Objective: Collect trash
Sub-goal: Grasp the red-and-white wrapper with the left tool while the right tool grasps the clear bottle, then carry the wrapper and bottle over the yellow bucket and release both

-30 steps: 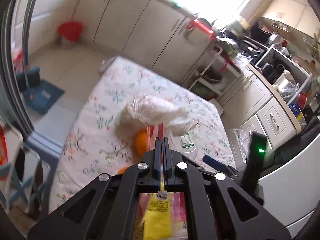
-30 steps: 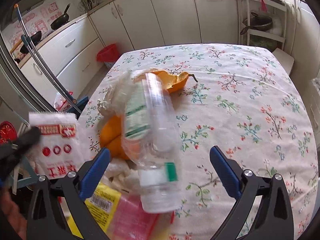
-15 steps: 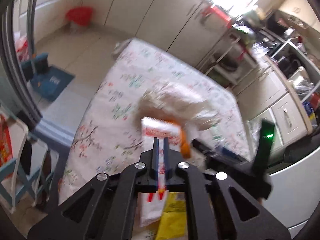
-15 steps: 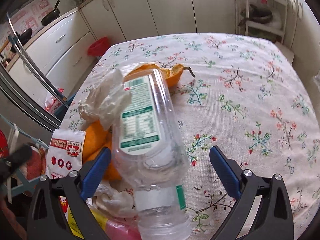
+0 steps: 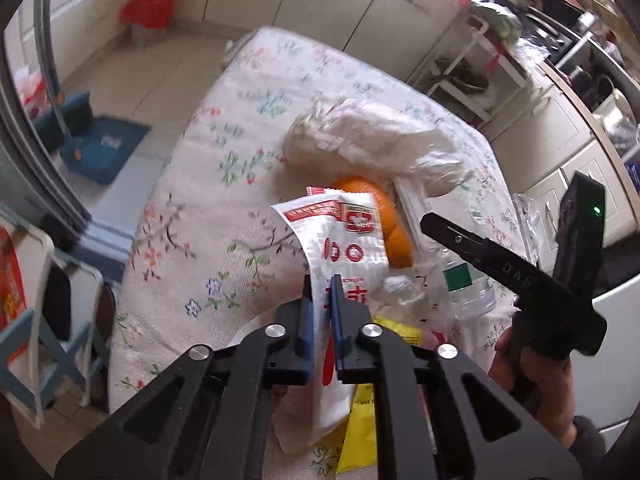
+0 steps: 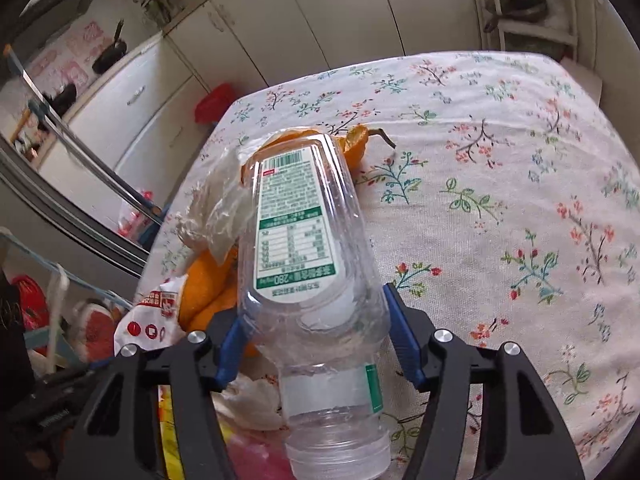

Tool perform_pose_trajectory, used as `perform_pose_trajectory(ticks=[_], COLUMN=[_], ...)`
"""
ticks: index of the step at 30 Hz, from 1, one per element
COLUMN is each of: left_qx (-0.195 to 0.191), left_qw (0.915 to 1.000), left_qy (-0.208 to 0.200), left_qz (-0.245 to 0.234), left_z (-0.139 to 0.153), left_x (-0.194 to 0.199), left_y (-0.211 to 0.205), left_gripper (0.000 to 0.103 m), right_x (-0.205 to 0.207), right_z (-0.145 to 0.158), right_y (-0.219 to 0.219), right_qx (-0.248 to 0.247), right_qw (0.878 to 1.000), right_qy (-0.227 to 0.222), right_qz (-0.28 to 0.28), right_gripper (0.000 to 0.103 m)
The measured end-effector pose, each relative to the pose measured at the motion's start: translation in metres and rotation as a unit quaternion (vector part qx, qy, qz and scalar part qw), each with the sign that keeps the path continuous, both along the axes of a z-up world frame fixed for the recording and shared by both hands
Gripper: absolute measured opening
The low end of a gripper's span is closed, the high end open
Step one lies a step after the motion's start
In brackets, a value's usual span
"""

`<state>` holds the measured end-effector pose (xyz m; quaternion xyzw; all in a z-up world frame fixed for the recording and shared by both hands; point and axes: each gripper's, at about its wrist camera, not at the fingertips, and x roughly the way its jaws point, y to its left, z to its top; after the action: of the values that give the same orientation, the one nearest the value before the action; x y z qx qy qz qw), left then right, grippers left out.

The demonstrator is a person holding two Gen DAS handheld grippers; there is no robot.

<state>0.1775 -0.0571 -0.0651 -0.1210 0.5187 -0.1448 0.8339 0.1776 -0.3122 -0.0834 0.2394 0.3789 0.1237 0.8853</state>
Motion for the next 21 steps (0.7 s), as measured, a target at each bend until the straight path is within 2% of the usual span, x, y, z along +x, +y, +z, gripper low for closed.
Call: perform_pose_trajectory(ticks=[2,5,9,11,14,15,17,18,21], left_qx=[0.010,-0.001,0.008,0.015,0.013,0.012,0.010,0.011,0.021], left_qw=[0.9996,0.9966,0.9853,0.9803,0.9765,0.9762,0.9765,0.9766,0.9746], left_qy=[-0.026,-0.081,-0.168,-0.195,-0.213,-0.215,-0.214,-0.213,-0.221], left_qz=[0.004,0.014,0.029,0.031,0.029,0.029,0.028,0.029,0.025], left_z=[0.012,0.033,0.066,0.075,0.083,0.083,0.082,0.081,0.084], left_x=[-0.005,-0.013,-0.030,-0.037,-0.044,-0.047,-0.051,-0.054,-0.066], left_y=[-0.001,0.005,0.008,0.006,0.003,0.002,0.001,0.001,-0.005], left_gripper=[0.005,0.005,0.005,0.005,0.005,0.005,0.005,0.005,0.005], right_x=[-0.004,-0.011,-0.021,-0.029,-0.045,-0.048,-0.063,-0.065,-0.086], right_z=[0.002,0.005,0.000,-0.002,-0.002,-0.012,-0.007,-0.023,-0.018], right_y=[-0.003,-0.009,-0.023,-0.032,-0.044,-0.046,-0.052,-0.054,-0.060], right_qx=[0.017,0.041,0.086,0.111,0.143,0.147,0.160,0.164,0.178], right_qw=[1.000,0.999,0.996,0.994,0.990,0.989,0.987,0.986,0.984], right_qy=[-0.004,-0.009,-0.007,-0.005,-0.006,-0.008,-0.012,-0.013,-0.022], right_qz=[0.001,0.001,-0.005,-0.010,-0.016,-0.017,-0.018,-0.019,-0.017], right_gripper=[0.061,0.061,0.061,0.061,0.061,0.061,0.061,0.061,0.061])
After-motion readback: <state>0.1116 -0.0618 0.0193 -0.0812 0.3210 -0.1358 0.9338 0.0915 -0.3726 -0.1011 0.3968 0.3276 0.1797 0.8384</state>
